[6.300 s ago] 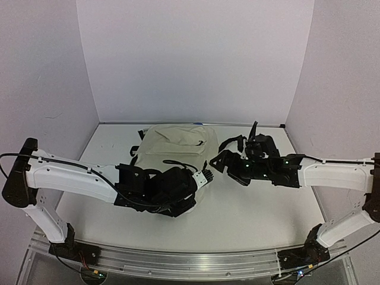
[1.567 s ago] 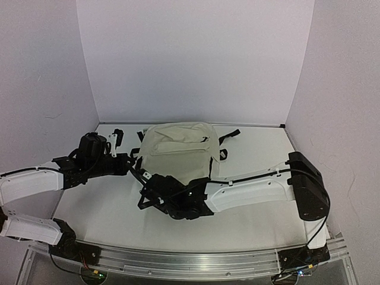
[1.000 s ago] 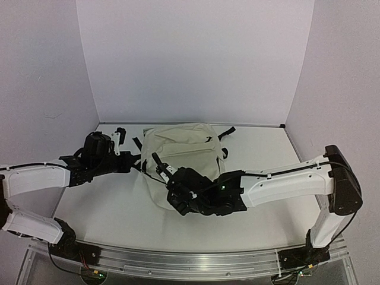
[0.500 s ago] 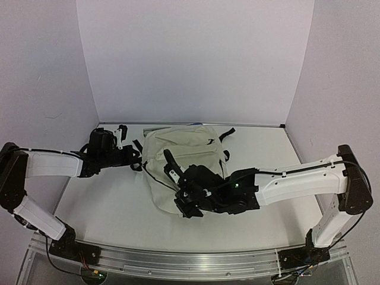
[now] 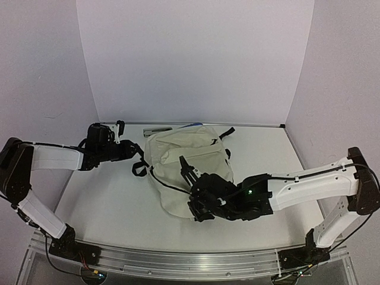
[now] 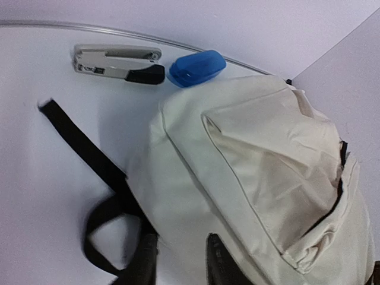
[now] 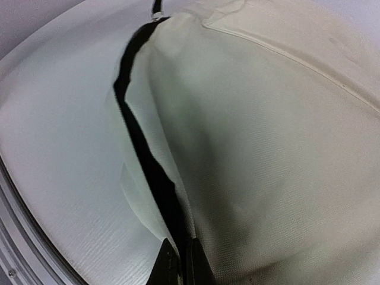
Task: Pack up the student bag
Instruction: Zip the student bag at the center of the board, then adjust the student bag at the center of the board.
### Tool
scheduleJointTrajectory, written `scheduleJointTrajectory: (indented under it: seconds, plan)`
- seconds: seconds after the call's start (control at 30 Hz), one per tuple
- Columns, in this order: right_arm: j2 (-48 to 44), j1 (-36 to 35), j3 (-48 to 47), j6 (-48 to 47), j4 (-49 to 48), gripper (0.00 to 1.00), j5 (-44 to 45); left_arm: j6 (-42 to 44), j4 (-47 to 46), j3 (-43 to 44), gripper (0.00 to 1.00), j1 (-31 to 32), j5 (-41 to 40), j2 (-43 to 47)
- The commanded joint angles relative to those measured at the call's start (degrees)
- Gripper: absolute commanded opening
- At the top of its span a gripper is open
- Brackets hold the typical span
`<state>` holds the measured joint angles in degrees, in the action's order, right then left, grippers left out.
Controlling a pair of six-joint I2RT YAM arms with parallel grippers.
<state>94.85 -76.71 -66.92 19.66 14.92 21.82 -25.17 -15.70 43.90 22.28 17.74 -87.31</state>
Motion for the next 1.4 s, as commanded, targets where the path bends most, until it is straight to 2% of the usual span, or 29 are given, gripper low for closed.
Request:
scheduleJointTrajectory:
  seconds: [0.0, 0.1, 0.13, 0.17, 0.2, 0.27, 0.3, 0.37, 0.47, 0.53, 0.63, 0.77, 0.83, 0.87, 0.9, 0.93, 0.97, 1.03, 1.13, 1.23, 1.37]
  plan:
    - [-8.61, 1.87, 7.30, 9.30, 3.94, 0.00, 9.68, 1.88, 3.87, 3.89, 0.44, -2.94, -5.03, 7.19]
    - [-12.98, 6.70, 11.48, 13.16, 3.89, 0.00, 10.64, 5.18, 11.36, 8.76, 0.65, -2.95, -3.65, 7.28]
    - [-14.21, 7.72, 12.06, 14.06, 3.97, 0.00, 10.97, 5.78, 12.93, 10.02, 0.68, -3.02, -3.09, 6.26]
    - [-15.78, 10.11, 13.48, 15.19, 3.98, 0.06, 11.59, 7.43, 15.16, 13.52, 0.76, -3.03, -1.67, 4.49]
    - [-16.62, 11.64, 14.38, 16.13, 4.02, 0.13, 12.21, 8.05, 18.36, 15.69, 0.80, -2.99, -0.53, 2.59]
    - [-17.93, 16.52, 16.11, 18.23, 4.14, 0.16, 11.47, 8.72, 22.26, 21.75, 0.85, -3.03, 4.15, -3.54]
    - [-18.21, 18.09, 16.52, 18.87, 4.15, 0.20, 11.06, 8.62, 22.74, 23.64, 0.87, -3.03, 6.77, -5.78]
    - [-18.73, 20.40, 17.04, 19.97, 4.24, 0.41, 10.11, 7.88, 22.53, 26.54, 0.93, -3.02, 12.55, -9.75]
    - [-19.84, 22.22, 17.42, 21.41, 4.24, 0.52, 8.97, 7.37, 22.39, 29.89, 0.96, -2.77, 19.11, -14.57]
    - [-21.15, 22.88, 17.51, 22.45, 4.24, 0.70, 8.42, 7.50, 22.68, 32.04, 0.97, -2.39, 20.27, -17.75]
    - [-22.83, 23.81, 18.06, 23.63, 4.24, 0.90, 8.02, 7.39, 22.70, 34.23, 0.98, -1.85, 21.09, -21.41]
    - [-22.83, 25.54, 18.70, 25.06, 4.09, 0.98, 7.19, 6.37, 20.96, 35.03, 0.98, -1.10, 22.10, -23.84]
    - [-22.78, 25.93, 18.90, 25.75, 3.80, 0.98, 6.61, 5.80, 19.52, 35.15, 0.93, -0.69, 23.21, -24.46]
    - [-22.86, 26.26, 19.07, 26.26, 3.52, 0.98, 6.42, 5.67, 19.01, 35.43, 0.85, -0.39, 24.13, -25.28]
    - [-22.86, 26.43, 19.09, 26.47, 3.48, 0.98, 6.40, 5.62, 18.98, 35.58, 0.83, -0.31, 24.38, -25.50]
    - [-22.95, 26.66, 19.14, 26.83, 3.33, 0.98, 6.41, 5.49, 19.36, 36.42, 0.64, -0.15, 25.22, -26.55]
    - [-23.08, 26.99, 19.04, 27.12, 3.20, 0.98, 6.39, 5.40, 20.03, 37.04, 0.31, 0.08, 26.21, -27.72]
    - [-23.33, 27.27, 18.66, 27.26, 3.19, 0.98, 6.29, 5.44, 20.79, 36.98, 0.02, 0.46, 26.94, -27.94]
    - [-24.00, 27.53, 17.45, 27.36, 3.19, 0.98, 5.85, 7.08, 22.79, 34.33, 0.00, 2.86, 26.86, -24.39]
    - [-23.91, 27.62, 15.53, 26.83, 3.19, 0.98, 5.30, 8.71, 27.45, 30.96, 0.00, 6.89, 21.63, -20.06]
    - [-21.83, 27.87, 12.32, 26.66, 3.10, 0.98, 3.18, 5.79, 31.33, 23.98, 0.00, 15.51, 16.06, -12.10]
